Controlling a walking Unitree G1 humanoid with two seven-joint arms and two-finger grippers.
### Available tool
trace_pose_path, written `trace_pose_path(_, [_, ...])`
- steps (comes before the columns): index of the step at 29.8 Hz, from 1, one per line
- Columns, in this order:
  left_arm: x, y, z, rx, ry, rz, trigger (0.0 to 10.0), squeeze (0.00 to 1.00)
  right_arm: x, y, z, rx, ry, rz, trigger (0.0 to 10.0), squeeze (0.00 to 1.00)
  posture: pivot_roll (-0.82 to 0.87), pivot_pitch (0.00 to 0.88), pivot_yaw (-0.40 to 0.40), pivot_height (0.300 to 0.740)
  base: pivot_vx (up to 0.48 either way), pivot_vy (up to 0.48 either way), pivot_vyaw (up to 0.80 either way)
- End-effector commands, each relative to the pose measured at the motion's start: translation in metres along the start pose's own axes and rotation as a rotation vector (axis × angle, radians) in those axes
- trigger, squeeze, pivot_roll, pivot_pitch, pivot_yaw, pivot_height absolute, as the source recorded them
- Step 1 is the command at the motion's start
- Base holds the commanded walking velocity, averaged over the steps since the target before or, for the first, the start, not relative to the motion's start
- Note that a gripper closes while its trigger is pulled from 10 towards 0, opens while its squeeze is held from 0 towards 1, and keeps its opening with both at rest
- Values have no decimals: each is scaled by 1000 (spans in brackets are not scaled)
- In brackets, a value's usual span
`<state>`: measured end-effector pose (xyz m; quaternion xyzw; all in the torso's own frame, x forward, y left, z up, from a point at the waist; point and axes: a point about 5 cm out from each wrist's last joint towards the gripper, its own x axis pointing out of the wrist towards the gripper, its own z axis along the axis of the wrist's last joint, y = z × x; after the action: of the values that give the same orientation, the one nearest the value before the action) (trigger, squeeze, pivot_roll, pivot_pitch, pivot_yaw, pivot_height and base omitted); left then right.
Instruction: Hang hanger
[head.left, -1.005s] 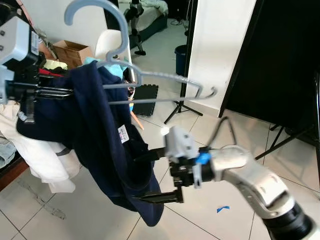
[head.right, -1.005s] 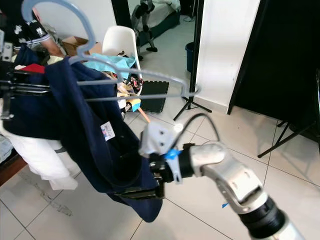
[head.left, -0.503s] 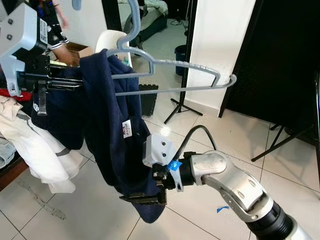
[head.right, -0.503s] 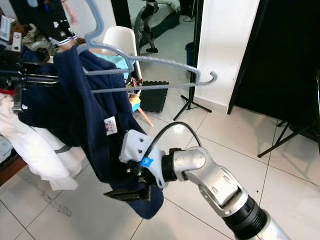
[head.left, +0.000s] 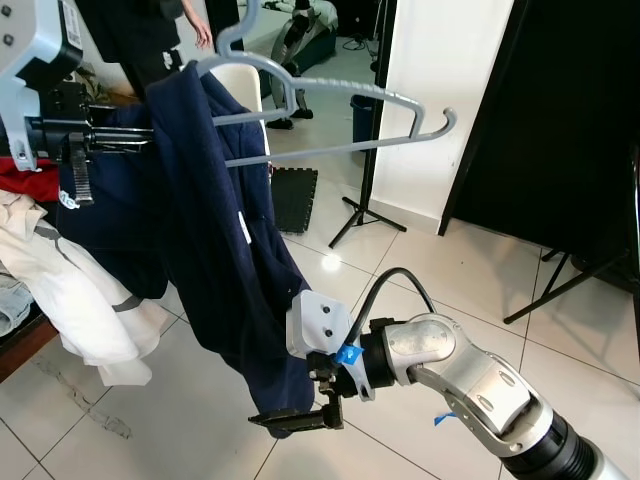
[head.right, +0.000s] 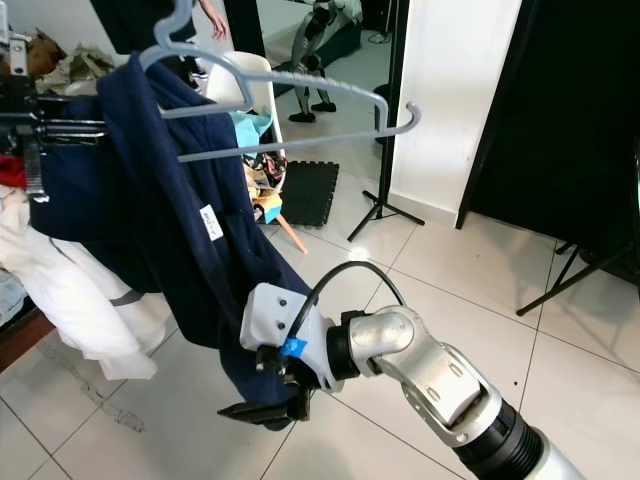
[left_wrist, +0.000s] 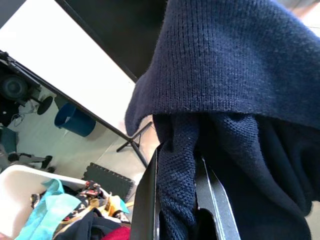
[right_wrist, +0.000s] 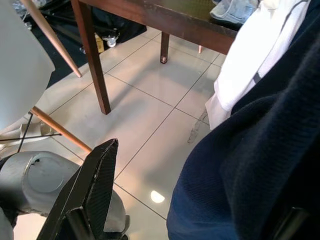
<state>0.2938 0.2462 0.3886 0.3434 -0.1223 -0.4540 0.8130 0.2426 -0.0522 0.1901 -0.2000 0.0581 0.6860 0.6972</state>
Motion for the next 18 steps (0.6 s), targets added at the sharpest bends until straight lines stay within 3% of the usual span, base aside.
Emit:
trace_pose_path(1, [-8, 9, 11, 36, -48, 78, 0, 0, 1, 3, -1, 20, -17, 3, 10000, 0, -14, 134, 54, 740, 0, 0, 0])
trace_pose_path(3, [-8, 9, 11, 36, -48, 78, 0, 0, 1, 3, -1, 20, -17, 3, 10000, 0, -14, 134, 54, 740, 0, 0, 0])
trace_pose_path(4, [-8, 10, 11, 36, -48, 86, 0, 0, 0, 1, 0, 28, -32, -6, 0, 0, -14, 135, 55, 740, 0, 0, 0])
trace_pose_path(7, [-8, 11, 11, 35, -47, 90, 0, 0, -3, 0, 1, 39, -55, -11, 0, 0, -13, 136, 55, 740, 0, 0, 0])
trace_pose_path(12, [-13, 12, 8, 24, -42, 92, 0, 0, -29, -14, 3, 53, -88, -59, 0, 0, -17, 140, 57, 740, 0, 0, 0])
trace_pose_path(14, [-13, 12, 8, 24, -42, 92, 0, 0, -29, -14, 3, 53, -88, -59, 0, 0, -17, 140, 57, 740, 0, 0, 0])
trace_pose_path(16, [-24, 12, 6, -3, -21, 76, 0, 0, -62, -29, -4, 41, -29, -153, 0, 0, -22, 141, 59, 740, 0, 0, 0])
trace_pose_path(17, [-24, 12, 6, -3, -21, 76, 0, 0, -62, -29, -4, 41, -29, -153, 0, 0, -22, 141, 59, 740, 0, 0, 0])
trace_pose_path(18, [-31, 10, 4, -23, -7, 49, 0, 0, -78, -36, -5, 25, 7, -211, 0, 0, -24, 139, 60, 740, 0, 0, 0])
